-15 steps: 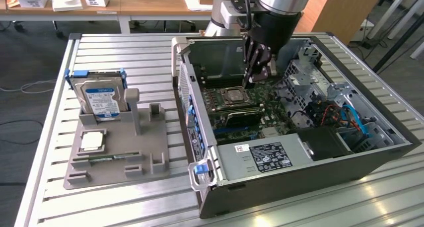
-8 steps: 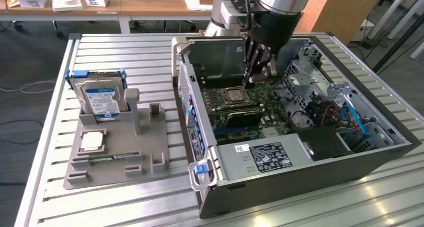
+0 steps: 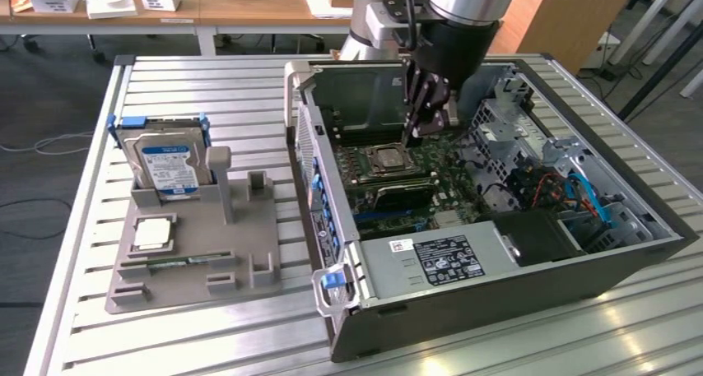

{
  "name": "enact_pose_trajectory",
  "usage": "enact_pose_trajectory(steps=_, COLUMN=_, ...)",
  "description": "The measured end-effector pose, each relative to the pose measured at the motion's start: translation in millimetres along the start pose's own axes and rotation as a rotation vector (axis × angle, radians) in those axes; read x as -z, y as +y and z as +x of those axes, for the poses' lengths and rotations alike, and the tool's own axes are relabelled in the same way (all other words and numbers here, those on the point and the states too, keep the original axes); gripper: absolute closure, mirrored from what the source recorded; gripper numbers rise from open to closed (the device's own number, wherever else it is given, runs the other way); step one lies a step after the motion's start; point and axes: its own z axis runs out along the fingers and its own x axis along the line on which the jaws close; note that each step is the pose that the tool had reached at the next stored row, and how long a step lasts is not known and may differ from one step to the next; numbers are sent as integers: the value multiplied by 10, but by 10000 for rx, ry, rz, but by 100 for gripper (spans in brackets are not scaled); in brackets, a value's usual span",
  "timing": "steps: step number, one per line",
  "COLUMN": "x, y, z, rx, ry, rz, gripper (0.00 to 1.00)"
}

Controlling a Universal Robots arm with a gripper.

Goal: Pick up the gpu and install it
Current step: 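Press down on the gpu until it lock into place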

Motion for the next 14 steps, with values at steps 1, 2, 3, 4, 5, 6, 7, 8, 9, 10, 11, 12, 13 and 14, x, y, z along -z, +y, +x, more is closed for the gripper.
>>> enact_pose_trajectory(steps=1, x=-17, y=0, z=1, rx=0, ry=2, rz=-1, gripper=89)
enact_pose_trajectory(steps=2, x=-35, y=0, z=1, rx=0, ry=2, rz=-1, gripper=89)
enact_pose_trajectory(steps=3, x=-49, y=0, z=2, rx=0, ry=3, rz=-2, gripper=89)
enact_pose_trajectory(steps=4, x=-61, y=-1, z=2, rx=0, ry=1, rz=-1, gripper=89)
enact_pose_trajectory(steps=5, x=-71, y=-1, z=3, rx=0, ry=1, rz=-1, gripper=89)
enact_pose_trajectory(steps=6, x=-79, y=-1, z=3, rx=0, ry=2, rz=-1, gripper=89)
enact_pose_trajectory(steps=7, x=-86, y=-1, z=3, rx=0, ry=1, rz=-1, gripper=89)
enact_pose_trajectory(steps=8, x=-86, y=-1, z=3, rx=0, ry=3, rz=-1, gripper=89)
enact_pose_trajectory(steps=9, x=-86, y=-1, z=3, rx=0, ry=3, rz=-2, gripper=89)
enact_pose_trajectory(steps=10, x=-86, y=-1, z=3, rx=0, ry=3, rz=-2, gripper=89)
enact_pose_trajectory(steps=11, x=-87, y=-1, z=3, rx=0, ry=2, rz=-1, gripper=89)
enact_pose_trajectory(steps=12, x=-93, y=-1, z=4, rx=0, ry=0, rz=0, gripper=89)
enact_pose_trajectory(steps=13, x=-105, y=-1, z=4, rx=0, ry=-2, rz=1, gripper=89)
enact_pose_trajectory(steps=14, x=-117, y=-1, z=4, rx=0, ry=0, rz=0, gripper=89)
